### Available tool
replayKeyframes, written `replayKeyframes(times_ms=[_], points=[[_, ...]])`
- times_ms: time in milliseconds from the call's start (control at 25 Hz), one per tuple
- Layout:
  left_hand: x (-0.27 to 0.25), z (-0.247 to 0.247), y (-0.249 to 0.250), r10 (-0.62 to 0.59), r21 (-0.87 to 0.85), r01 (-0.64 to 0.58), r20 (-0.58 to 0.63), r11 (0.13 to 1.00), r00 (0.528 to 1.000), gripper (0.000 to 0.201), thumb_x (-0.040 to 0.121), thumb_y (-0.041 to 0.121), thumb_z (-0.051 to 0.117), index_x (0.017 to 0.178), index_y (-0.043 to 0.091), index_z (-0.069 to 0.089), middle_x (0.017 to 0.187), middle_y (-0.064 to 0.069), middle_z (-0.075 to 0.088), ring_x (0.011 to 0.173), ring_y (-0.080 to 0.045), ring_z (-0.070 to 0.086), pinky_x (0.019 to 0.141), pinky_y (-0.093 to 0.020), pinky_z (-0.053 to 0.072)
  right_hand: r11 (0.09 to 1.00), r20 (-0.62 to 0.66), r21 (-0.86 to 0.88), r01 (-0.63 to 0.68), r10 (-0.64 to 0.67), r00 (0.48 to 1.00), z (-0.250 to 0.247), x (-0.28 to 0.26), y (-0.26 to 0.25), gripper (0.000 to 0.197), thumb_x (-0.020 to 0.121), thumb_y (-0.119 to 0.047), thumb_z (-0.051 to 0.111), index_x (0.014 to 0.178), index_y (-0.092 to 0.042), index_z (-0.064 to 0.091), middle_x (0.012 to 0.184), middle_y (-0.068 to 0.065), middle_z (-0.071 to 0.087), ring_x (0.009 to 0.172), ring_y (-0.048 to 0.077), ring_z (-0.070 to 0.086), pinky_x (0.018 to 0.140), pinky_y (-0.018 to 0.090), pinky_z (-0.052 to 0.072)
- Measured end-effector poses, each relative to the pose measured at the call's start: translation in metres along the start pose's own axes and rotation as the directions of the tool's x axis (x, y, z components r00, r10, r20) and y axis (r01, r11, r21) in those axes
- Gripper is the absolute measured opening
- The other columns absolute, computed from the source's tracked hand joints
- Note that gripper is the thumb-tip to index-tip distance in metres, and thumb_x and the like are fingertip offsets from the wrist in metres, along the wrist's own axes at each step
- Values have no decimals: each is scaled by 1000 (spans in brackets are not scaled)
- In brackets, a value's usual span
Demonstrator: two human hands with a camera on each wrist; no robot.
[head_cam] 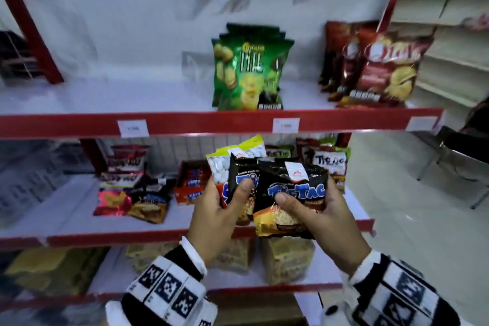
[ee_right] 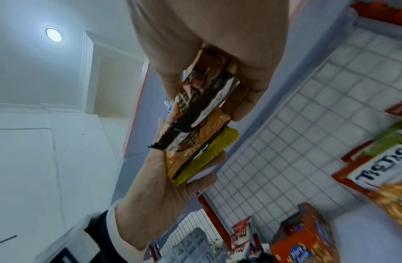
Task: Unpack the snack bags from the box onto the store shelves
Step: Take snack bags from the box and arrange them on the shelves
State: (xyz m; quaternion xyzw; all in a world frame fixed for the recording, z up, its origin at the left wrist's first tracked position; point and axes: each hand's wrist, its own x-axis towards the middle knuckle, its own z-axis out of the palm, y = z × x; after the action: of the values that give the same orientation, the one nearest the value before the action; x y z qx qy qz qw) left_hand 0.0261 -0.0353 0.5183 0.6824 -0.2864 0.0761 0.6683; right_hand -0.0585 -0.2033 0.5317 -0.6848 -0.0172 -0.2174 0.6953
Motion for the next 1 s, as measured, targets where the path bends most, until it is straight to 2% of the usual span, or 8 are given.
replayKeyframes(times_ms=[160,280,360,440,600,760,881,1001], points=[[18,0,47,-56,-83,62,78,995,995,82,62,81,57,122,26,53,110,8,71,104,-11,66,85,-28,55,993,40,-101,64,-60,997,-15,17,-57,56,63,-36,80,113,-28,56,103,-10,72,94,10,70,76,23,56],[29,-4,76,-47,-122,58,97,991,994,66,69,63,69,121,25,55,108,10,72,99,-14,69,77,-24,56,991,77,-115,68,-59,995,-19,28,-89,53,61,-34,80,108,-26,58,98,-7,74,89,13,71,73,28,58],[38,-12,86,-34,-115,44,90,992,995,61,74,52,72,123,22,54,108,9,72,98,-19,69,81,-32,56,989,118,-114,98,-85,989,-14,39,-102,51,62,-32,80,107,-23,58,97,-5,74,87,13,71,69,23,56],[47,-20,90,-38,-147,47,64,988,997,59,72,48,70,122,21,55,109,8,72,102,-19,68,80,-28,56,986,136,-125,106,-89,987,-5,48,-110,50,64,-32,79,108,-22,57,97,-6,74,87,10,71,68,19,55],[83,-58,105,27,-164,-15,69,986,997,79,60,77,60,119,24,56,109,13,71,100,-7,68,75,-17,54,979,126,-126,158,-142,982,30,87,-127,40,71,-20,80,104,-25,59,93,-12,74,83,5,71,64,14,52],[134,-119,110,82,-182,-75,27,980,996,51,81,53,45,120,21,56,99,17,73,91,-3,70,65,-14,54,962,126,-172,212,-191,973,90,138,-145,38,70,-20,81,102,-24,60,92,-10,74,83,6,71,67,19,56],[176,-172,114,123,-119,-120,14,986,992,33,80,45,51,108,28,58,90,19,74,79,0,71,57,-12,52,961,112,-173,217,-199,974,139,181,-158,37,70,-14,81,99,-22,59,86,-7,75,78,8,72,62,19,55],[218,-225,108,131,-25,-130,78,991,988,33,75,46,57,106,34,54,89,22,73,77,0,70,57,-17,55,958,72,-195,210,-200,977,188,222,-161,38,70,-15,82,99,-23,59,88,-5,74,78,10,72,65,21,56]])
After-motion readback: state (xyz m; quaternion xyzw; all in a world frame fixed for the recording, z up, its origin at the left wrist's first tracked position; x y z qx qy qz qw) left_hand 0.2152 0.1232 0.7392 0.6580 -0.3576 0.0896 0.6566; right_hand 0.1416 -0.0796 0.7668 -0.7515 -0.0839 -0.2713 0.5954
